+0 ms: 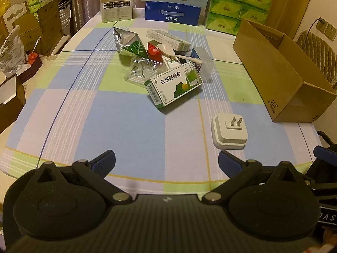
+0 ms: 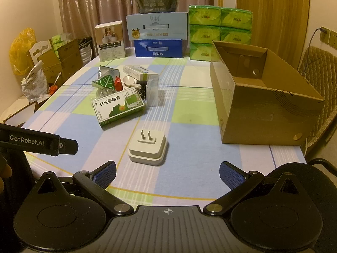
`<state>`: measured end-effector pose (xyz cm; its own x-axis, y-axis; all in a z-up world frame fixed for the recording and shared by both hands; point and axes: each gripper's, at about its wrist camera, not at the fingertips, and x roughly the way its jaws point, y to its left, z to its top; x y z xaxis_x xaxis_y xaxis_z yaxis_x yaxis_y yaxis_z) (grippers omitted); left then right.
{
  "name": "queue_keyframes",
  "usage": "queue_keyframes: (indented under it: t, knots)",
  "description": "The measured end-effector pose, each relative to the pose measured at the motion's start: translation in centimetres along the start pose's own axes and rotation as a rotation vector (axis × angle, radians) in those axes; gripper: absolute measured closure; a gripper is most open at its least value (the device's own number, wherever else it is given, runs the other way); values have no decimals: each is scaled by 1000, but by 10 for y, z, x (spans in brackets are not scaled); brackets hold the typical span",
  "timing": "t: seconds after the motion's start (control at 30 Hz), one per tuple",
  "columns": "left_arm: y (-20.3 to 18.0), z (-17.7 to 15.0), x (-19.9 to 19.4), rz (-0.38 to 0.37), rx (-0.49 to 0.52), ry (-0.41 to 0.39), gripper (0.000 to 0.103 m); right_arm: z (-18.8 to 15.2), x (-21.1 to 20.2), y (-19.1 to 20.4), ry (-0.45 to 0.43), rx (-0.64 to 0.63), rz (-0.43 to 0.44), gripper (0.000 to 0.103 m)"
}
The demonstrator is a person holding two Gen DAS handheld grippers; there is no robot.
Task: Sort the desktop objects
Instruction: 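Move left gripper to the white-green medicine box while right gripper approaches the white plug charger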
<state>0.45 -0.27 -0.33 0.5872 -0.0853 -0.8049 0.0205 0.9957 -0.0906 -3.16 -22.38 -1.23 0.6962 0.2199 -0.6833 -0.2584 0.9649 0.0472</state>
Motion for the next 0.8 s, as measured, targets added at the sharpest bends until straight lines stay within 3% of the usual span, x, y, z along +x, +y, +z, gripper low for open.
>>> queue_keyframes:
  t: [0.43, 0.6, 0.8]
  knots:
    - [16, 27, 2, -7, 65, -52, 1, 18, 11, 3, -38, 15, -11, 2]
    - [18, 42, 4, -36, 188, -117, 1, 27, 29, 13, -22, -42, -18, 2]
    - [11, 55, 11, -30, 418, -171, 1, 33, 51, 10, 7, 39, 21, 2]
